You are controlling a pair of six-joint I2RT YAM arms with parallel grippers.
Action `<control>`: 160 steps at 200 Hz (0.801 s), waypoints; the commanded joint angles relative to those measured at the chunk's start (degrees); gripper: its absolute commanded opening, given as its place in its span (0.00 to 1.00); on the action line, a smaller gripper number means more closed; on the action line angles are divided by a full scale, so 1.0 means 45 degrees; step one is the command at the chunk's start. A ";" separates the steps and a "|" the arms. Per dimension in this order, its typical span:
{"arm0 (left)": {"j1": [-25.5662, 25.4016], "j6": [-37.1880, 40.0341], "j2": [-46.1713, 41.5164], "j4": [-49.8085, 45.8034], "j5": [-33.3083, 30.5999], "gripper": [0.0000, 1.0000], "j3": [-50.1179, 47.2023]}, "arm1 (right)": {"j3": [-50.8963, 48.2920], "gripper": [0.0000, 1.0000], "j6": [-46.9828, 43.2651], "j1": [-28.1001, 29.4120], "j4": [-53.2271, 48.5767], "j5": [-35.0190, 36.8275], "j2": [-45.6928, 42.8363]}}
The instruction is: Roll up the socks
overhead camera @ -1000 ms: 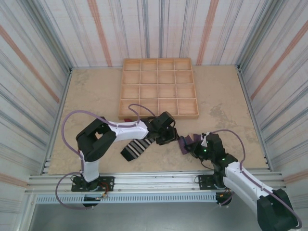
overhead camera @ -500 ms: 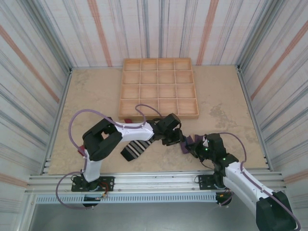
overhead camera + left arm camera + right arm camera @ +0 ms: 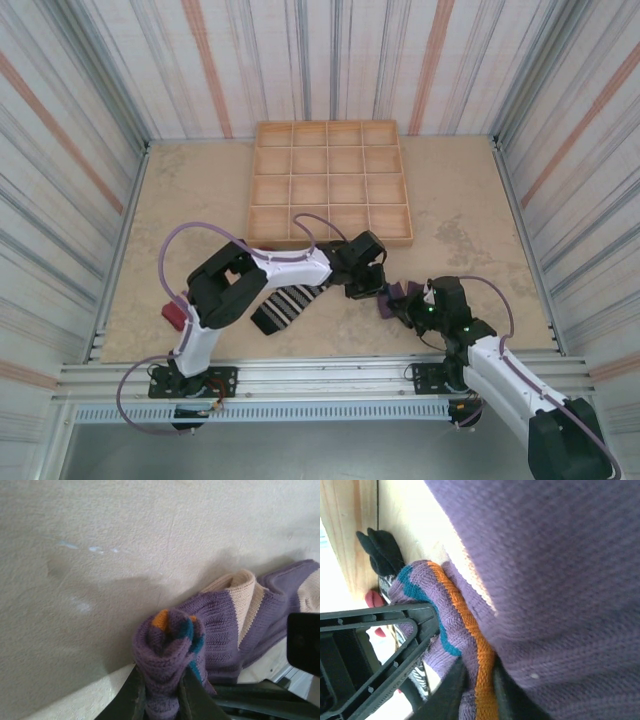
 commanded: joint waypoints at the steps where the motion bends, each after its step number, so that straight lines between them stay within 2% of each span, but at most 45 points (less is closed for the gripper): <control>1: 0.0158 0.0684 0.0405 -0.1665 -0.0040 0.00 0.0539 | -0.0248 0.44 -0.0078 -0.0090 -0.3464 -0.0052 -0.0231; 39: 0.0994 0.1409 -0.0092 -0.2262 -0.0326 0.00 0.0156 | 0.1117 0.60 -0.1002 -0.0141 -0.4994 0.0584 -0.0623; 88: 0.2082 0.1220 -0.1531 -0.2026 -0.0669 0.00 -0.1539 | 0.3411 0.71 -0.3510 -0.0185 -0.5084 0.0988 0.2098; 106: 0.2301 0.0780 -0.2260 -0.1240 -0.0647 0.00 -0.2628 | 0.4154 0.73 -0.4065 -0.0168 -0.5100 0.1155 0.3129; 134: 0.2117 0.0609 -0.2877 -0.1115 -0.0692 0.00 -0.3183 | 0.4532 0.72 -0.4063 -0.0206 -0.4161 0.1360 0.4571; 160: 0.1787 0.0145 -0.3350 -0.1077 -0.1019 0.00 -0.3575 | 0.4746 0.66 -0.3893 -0.0204 -0.3385 0.1757 0.5696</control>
